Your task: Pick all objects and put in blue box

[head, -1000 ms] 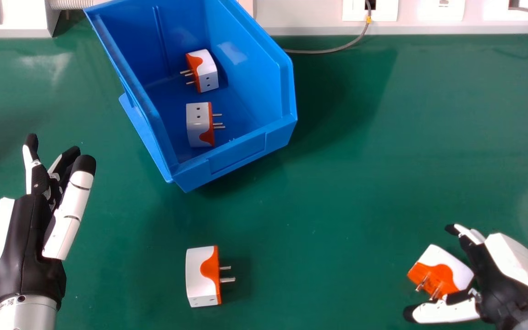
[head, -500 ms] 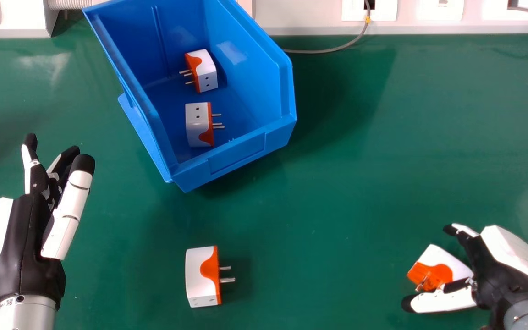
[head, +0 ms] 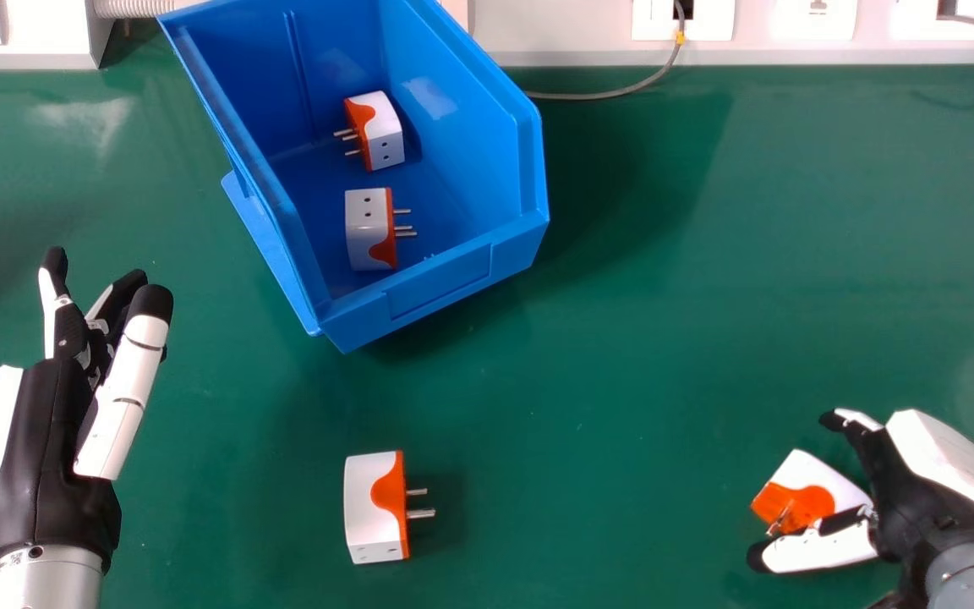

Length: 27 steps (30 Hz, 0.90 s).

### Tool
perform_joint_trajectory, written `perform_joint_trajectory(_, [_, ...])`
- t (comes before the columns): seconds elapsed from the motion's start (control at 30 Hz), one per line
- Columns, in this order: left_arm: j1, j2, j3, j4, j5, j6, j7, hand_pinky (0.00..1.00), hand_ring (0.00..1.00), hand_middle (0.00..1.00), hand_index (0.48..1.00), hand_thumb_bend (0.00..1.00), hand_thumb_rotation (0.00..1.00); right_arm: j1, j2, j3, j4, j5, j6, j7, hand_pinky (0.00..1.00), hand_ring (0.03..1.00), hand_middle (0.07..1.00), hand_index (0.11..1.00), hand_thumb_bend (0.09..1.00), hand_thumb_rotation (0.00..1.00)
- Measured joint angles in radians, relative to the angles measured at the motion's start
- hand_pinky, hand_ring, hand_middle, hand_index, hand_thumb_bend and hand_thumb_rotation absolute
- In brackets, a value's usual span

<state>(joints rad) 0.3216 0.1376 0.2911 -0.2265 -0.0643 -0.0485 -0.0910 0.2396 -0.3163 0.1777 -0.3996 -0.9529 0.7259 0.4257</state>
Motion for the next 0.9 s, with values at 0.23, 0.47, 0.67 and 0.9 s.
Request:
perform_joint_trajectory(0.23, [-0.001,0.005,0.002,0.000,-0.013,0.000,0.000,0.84,0.92,0.92,0.943,0.62,0.77,0.002,0.001,0.002,0.010,0.011,0.000,-0.032,0.74,0.852,0.910,0.875,0.569,0.08])
perform_joint_trajectory(0.47, [-0.002,0.009,0.003,0.001,-0.014,0.000,0.000,0.84,0.92,0.91,0.941,0.63,0.77,0.000,0.003,0.012,0.028,0.015,0.001,-0.059,0.74,0.852,0.909,0.875,0.564,0.04])
perform_joint_trajectory(0.67, [-0.006,0.013,0.007,0.004,-0.016,0.000,0.000,0.84,0.92,0.91,0.937,0.62,0.77,-0.002,0.002,0.021,0.041,0.013,0.000,-0.075,0.73,0.841,0.895,0.864,0.550,0.01])
perform_joint_trajectory(0.9, [-0.007,0.012,0.007,0.004,-0.016,0.001,0.001,0.84,0.92,0.91,0.935,0.61,0.77,0.012,-0.009,0.031,0.058,0.011,-0.041,-0.122,0.58,0.698,0.797,0.812,0.548,0.05])
